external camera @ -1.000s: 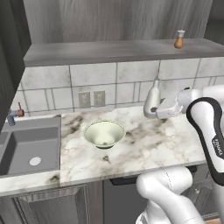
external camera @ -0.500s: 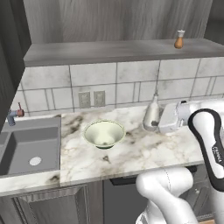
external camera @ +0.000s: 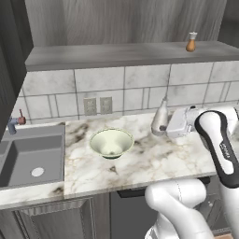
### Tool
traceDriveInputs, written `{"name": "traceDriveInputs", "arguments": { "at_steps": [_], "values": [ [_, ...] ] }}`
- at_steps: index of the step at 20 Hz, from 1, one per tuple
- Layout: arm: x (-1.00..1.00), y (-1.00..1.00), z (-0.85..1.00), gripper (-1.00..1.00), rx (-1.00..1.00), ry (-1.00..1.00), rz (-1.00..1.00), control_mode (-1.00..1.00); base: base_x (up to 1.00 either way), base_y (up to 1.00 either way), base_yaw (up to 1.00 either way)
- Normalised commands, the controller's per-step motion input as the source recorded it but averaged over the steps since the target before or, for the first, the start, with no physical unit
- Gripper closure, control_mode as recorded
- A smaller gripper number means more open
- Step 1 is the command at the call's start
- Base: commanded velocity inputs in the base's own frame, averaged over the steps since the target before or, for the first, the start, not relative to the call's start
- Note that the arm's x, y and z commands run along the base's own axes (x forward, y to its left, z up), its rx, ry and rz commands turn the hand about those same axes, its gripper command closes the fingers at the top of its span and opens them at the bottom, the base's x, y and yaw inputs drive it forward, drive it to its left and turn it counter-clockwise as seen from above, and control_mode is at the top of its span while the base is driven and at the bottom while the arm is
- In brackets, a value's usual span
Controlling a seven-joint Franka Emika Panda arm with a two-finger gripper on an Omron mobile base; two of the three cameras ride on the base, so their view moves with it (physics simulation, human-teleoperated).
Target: Retrieve the bottle and the shaker from the cabinet and place them next to the mixing bowl on the counter. Then add garlic from the fridge to the mixing bowl.
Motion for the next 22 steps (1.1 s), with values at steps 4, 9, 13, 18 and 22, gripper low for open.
{"name": "traceDriveInputs", "arguments": {
  "at_steps": [4,9,13,18,22],
  "values": [
    [0.86,-0.29,-0.06,1.0,0.0,0.07,0.0,-1.0,0.0,0.0,0.0],
    [0.65,-0.16,-0.04,1.0,-0.02,0.1,0.0,-1.0,0.0,0.0,0.0],
    [0.32,-0.02,0.0,1.0,0.0,0.0,0.04,-1.0,0.0,0.0,0.0],
    [0.09,0.0,-0.06,1.0,-0.02,0.0,0.04,-1.0,0.0,0.0,0.0],
    [0.0,0.01,-0.36,1.0,-0.09,0.0,0.01,-1.0,0.0,0.0,0.0]
  ]
}}
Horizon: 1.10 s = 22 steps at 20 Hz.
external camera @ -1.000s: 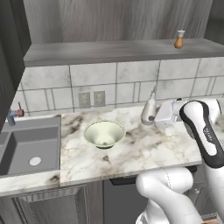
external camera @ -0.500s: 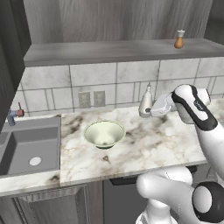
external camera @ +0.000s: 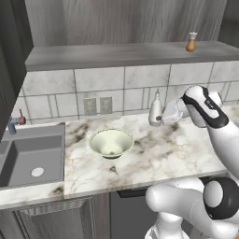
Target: Retrieve the bottle and the shaker from the cabinet and place them next to the mixing bowl on the counter. Then add garlic from the fridge to the mixing bowl.
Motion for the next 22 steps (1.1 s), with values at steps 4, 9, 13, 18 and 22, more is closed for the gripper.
{"name": "traceDriveInputs", "arguments": {
  "at_steps": [4,9,13,18,22],
  "values": [
    [0.0,0.09,-0.39,1.0,-0.1,0.0,0.0,-1.0,0.0,0.0,0.0],
    [0.0,0.12,-0.45,1.0,-0.05,0.0,0.0,-1.0,0.0,0.0,0.0],
    [0.01,0.07,-0.6,1.0,-0.01,0.0,0.0,-1.0,0.0,0.0,0.0],
    [0.08,0.01,-0.45,1.0,0.0,0.0,0.0,-1.0,0.0,0.0,0.0],
    [0.41,0.0,-0.06,1.0,0.0,0.0,0.0,-1.0,0.0,0.0,0.0]
  ]
}}
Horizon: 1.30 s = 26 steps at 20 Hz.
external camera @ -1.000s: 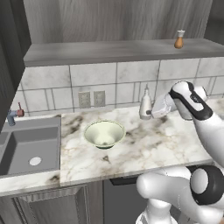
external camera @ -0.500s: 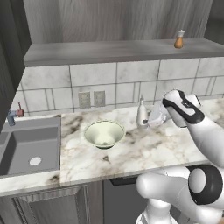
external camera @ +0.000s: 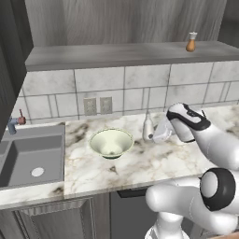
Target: Retrieve the bottle and the shaker from the cabinet and place them next to the mixing bowl on the counter. Then add garlic from the fridge to the mixing bowl.
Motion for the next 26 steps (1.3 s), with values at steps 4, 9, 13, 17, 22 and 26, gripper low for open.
{"name": "traceDriveInputs", "arguments": {
  "at_steps": [4,9,13,17,22,26],
  "values": [
    [0.68,0.0,0.0,1.0,0.0,0.0,0.0,-1.0,0.0,0.0,0.0],
    [0.44,0.0,-0.1,1.0,0.0,0.0,0.0,-1.0,0.0,0.0,0.0],
    [0.26,0.0,-0.25,1.0,0.0,0.0,0.02,-1.0,0.0,0.0,0.0],
    [0.22,0.05,-0.3,1.0,0.0,0.0,0.09,-1.0,0.0,0.0,0.0],
    [0.18,0.04,-0.14,1.0,0.0,0.0,0.15,-1.0,0.0,0.0,0.0],
    [0.0,0.02,-0.02,1.0,0.0,0.0,0.05,-1.0,0.0,0.0,0.0]
  ]
}}
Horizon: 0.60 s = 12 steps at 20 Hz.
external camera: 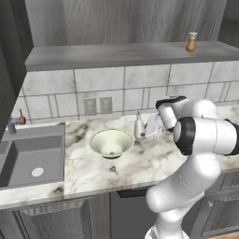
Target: Retrieve the bottle and the shaker from the cabinet and place them next to the mixing bowl on the counter. Then add garlic from the fridge to the mixing bowl.
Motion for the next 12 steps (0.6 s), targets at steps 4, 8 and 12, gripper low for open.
{"name": "traceDriveInputs", "arguments": {
  "at_steps": [4,8,12],
  "values": [
    [0.01,0.0,0.0,1.0,0.0,0.0,0.0,-1.0,0.0,0.0,0.0],
    [0.07,0.0,-0.17,1.0,0.0,0.0,0.0,-1.0,0.0,0.0,0.0],
    [0.0,0.07,-0.23,1.0,0.03,0.0,0.0,-1.0,0.0,0.0,0.0]
  ]
}}
